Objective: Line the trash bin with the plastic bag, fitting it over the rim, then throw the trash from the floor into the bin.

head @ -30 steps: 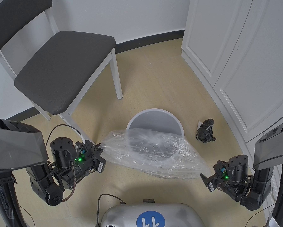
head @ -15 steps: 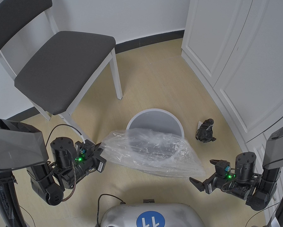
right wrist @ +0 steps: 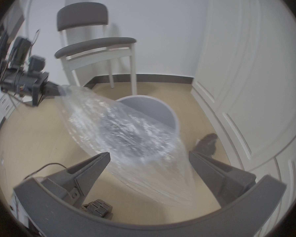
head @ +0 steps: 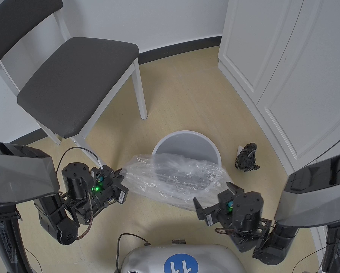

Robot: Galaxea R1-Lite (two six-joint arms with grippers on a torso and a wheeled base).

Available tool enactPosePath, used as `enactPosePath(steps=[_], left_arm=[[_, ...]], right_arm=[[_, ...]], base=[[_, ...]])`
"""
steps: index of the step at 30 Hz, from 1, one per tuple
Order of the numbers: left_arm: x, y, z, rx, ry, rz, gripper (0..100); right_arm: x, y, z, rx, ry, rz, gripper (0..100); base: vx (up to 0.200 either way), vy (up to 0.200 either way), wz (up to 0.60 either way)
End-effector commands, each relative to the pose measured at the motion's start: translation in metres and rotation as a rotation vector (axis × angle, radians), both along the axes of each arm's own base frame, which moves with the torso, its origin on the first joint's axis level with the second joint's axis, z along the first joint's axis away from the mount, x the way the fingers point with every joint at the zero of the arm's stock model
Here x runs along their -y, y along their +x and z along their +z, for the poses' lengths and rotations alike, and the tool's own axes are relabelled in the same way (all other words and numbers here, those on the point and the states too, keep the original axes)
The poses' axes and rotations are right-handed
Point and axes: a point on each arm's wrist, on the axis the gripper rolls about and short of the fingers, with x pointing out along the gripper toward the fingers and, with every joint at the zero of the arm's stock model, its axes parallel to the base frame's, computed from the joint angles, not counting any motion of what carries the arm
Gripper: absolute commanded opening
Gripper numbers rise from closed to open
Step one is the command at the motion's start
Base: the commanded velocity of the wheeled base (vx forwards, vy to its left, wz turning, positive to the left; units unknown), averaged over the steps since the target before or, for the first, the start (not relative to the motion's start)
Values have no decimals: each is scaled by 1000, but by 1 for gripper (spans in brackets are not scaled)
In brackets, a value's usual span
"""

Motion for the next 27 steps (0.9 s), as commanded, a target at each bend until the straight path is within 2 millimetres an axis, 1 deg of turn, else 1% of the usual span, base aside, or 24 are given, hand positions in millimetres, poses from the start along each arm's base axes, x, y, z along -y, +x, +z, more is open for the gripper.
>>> enactPosePath(steps=[1,3,4,5,7,11,16,17,20,21,25,27], left_arm=[[-5,9,4,25,-12,30,0],[-6,9,5,28,-13,33,0],[-6,9,5,28,-13,33,0],[-6,9,4,28,-13,33,0],[-4,12,4,34,-15,33,0],[-2,16,3,40,-16,51,0],[-3,17,2,38,-14,55,0],[-4,16,1,35,-13,57,100],[-4,16,1,33,-12,57,100],[-3,17,2,38,-14,57,100],[-3,18,2,41,-15,59,100],[-3,18,0,37,-12,57,100]], right_arm=[[-35,11,-7,86,-65,75,100],[-42,17,5,137,-44,104,100],[-42,17,5,137,-44,104,100],[-47,19,16,172,-33,134,100],[-46,15,20,175,-28,146,100],[-36,9,19,151,-50,147,100],[-29,9,16,133,-64,153,100],[-27,10,15,118,-79,164,100],[-26,10,15,100,-92,178,100],[-26,12,16,75,-107,202,100],[-23,19,14,58,-116,206,100],[-22,26,13,45,-121,208,100]], base=[[0,0,0],[0,0,0],[0,0,0],[0,0,0],[0,0,0],[0,0,0],[0,0,0],[0,0,0],[0,0,0],[0,0,0],[0,0,0],[0,0,0]])
